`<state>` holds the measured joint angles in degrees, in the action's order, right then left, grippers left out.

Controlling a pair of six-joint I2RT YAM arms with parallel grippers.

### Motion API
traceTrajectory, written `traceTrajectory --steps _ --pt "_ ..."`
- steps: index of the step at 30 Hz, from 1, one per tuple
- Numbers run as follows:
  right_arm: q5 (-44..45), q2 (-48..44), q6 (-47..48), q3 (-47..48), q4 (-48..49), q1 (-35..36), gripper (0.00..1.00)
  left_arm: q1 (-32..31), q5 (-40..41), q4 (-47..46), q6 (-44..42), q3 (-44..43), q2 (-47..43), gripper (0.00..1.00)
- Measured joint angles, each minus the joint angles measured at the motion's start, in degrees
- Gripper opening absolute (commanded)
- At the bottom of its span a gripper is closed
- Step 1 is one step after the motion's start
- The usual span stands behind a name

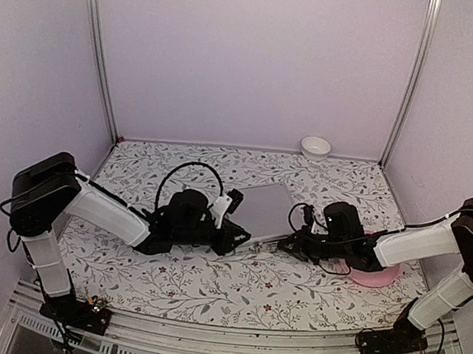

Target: Pack up texas hold em set

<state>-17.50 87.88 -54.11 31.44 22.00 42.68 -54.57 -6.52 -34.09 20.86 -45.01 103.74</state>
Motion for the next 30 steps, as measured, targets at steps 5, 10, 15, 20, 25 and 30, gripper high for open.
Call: traceTrajectory --steps 5,10,15,20,25,30 --pt "2.54 -0.17 -3.26 -0.52 -0.9 2.49 0.04 1.22 -2.12 0.5 -2.47 0.0 -2.19 0.3" --pt "5.01 1.07 -7.1 -0.83 -1.51 3.61 0.04 3.1 -5.25 0.7 -4.61 0.0 -2.21 0.3" --pt "6.71 3.63 -10.36 -0.37 -1.66 4.04 0.04 3.39 -7.06 0.66 -6.36 0.0 -2.14 0.3" --pt "8.35 6.21 -12.52 1.01 -1.7 4.17 0.04 3.43 -7.74 0.63 -7.69 -0.02 -1.46 0.3" --pt "10.12 7.63 -13.92 1.97 -1.64 4.17 0.03 3.5 -8.07 0.7 -8.44 -0.04 0.15 0.3" --pt "12.04 9.35 -14.4 3.26 -1.42 4.07 0.03 3.54 -8.13 0.7 -8.79 -0.04 0.96 0.3"
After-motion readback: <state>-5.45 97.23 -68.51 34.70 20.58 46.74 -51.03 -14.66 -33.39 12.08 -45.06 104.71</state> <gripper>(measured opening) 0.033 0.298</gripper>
